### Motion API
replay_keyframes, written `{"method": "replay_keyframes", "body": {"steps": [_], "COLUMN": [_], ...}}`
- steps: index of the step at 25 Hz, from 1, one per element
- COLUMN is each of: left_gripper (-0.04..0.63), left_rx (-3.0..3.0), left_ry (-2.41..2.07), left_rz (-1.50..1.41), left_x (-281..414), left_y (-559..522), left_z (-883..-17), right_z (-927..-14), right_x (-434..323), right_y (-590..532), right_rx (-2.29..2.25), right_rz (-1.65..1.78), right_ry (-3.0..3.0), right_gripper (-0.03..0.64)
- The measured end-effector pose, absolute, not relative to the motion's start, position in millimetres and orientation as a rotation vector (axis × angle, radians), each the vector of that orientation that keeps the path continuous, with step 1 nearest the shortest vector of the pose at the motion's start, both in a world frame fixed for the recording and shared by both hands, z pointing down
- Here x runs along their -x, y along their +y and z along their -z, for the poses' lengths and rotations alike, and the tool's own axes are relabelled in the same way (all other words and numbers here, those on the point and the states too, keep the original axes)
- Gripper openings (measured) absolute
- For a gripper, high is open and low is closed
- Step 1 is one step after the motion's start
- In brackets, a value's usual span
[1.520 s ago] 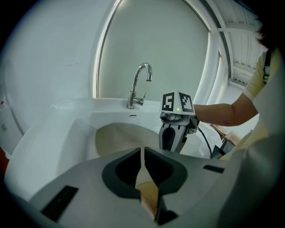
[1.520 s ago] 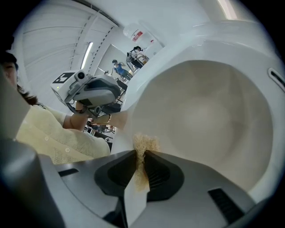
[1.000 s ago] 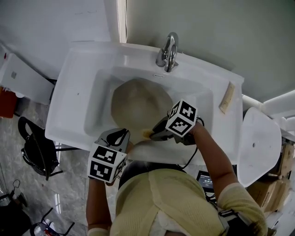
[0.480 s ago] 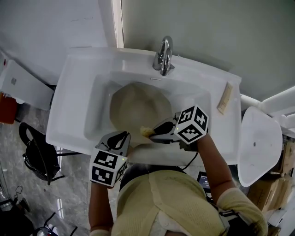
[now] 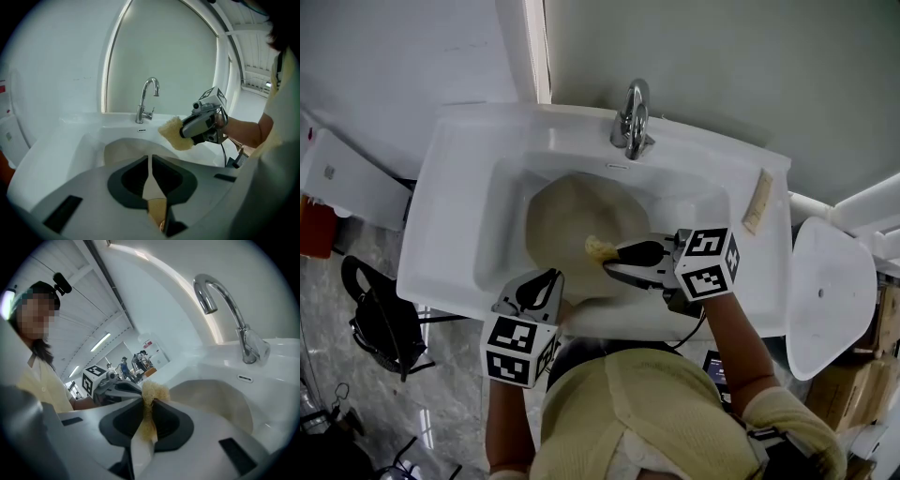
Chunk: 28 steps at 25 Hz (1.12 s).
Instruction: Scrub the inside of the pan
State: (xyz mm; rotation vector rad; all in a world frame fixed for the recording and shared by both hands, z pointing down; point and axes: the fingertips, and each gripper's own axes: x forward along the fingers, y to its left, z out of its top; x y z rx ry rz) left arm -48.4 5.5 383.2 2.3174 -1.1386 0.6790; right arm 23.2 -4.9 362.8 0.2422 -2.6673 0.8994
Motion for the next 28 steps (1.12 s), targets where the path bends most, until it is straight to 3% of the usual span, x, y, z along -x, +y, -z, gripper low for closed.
{"method": "replay_keyframes", "body": {"steps": [16,28], "left_gripper": [0.072,0.061], "left_rx": [-2.301,-2.239], "left_ry": [-1.304,-1.479], "left_rz": [-0.310,-0.154], "left_x": [71.9,96.8], "left_y": [-9.7,-18.9], "left_z": [-342.6,-331.6], "right_z": [-307.4,-341.0], "right_x": [-43.6,-69.9], "right_y": [-22.8,-30.0], "right_rx": [-0.493,-0.817], "right_rz": [-0.901,-1.007], "right_ry": [-2.935,-2.838], "right_gripper": [0.074,0.072]}}
